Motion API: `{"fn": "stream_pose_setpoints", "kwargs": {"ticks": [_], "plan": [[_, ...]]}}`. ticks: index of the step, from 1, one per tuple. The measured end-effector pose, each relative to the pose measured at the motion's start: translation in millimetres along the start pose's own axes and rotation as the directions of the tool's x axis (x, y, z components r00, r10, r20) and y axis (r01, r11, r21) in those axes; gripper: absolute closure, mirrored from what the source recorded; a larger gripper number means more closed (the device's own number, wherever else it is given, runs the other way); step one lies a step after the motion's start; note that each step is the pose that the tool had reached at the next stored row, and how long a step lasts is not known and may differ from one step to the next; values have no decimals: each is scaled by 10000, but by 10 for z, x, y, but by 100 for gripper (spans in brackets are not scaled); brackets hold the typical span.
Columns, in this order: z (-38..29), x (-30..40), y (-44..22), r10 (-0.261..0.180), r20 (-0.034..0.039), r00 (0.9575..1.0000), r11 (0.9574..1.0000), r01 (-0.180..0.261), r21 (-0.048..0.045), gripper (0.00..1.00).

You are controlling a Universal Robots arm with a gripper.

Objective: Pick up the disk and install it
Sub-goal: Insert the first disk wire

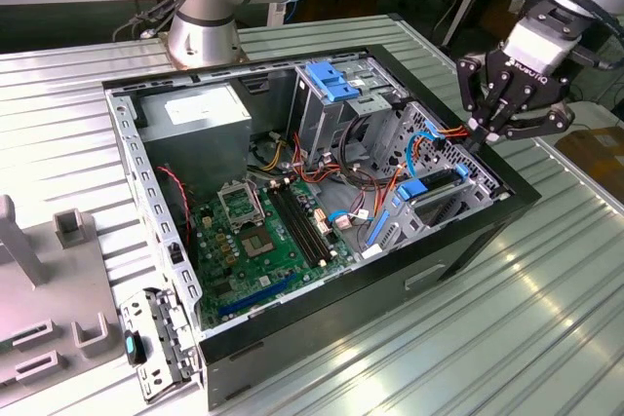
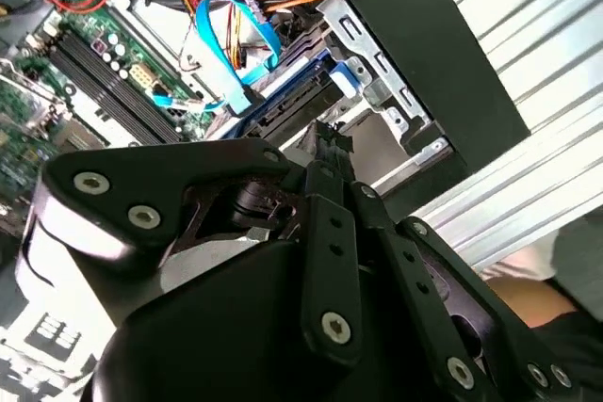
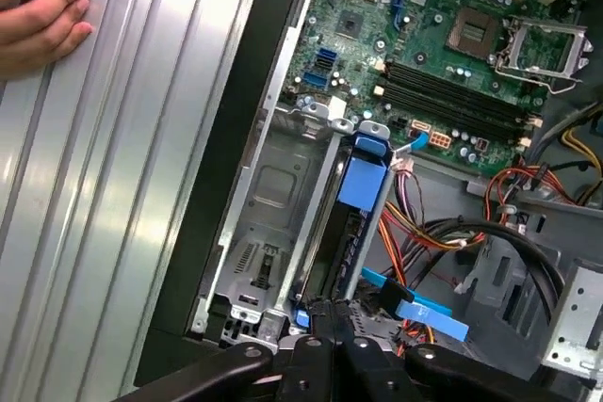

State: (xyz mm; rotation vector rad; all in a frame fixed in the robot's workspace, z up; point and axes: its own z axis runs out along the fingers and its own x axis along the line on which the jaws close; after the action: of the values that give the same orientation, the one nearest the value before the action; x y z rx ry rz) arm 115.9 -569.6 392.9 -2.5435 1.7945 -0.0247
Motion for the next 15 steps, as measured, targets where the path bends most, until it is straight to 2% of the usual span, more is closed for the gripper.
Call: {"fn": "stream_pose_setpoints", "kwargs": {"ticks": [1, 2, 6, 10, 14, 15], "plan": [[6, 4, -7, -569, 15, 9984, 9984, 569, 13, 89], [8, 10, -24, -678, 17, 9977, 9977, 678, 13, 89], [13, 20, -70, -925, 22, 9957, 9957, 925, 18, 89], [25, 26, -165, -1190, 31, 9929, 9929, 1189, 23, 89], [31, -4, -252, -1285, 31, 9917, 9917, 1285, 22, 89], [34, -21, -295, -1334, 33, 9911, 9911, 1334, 21, 89]]}}
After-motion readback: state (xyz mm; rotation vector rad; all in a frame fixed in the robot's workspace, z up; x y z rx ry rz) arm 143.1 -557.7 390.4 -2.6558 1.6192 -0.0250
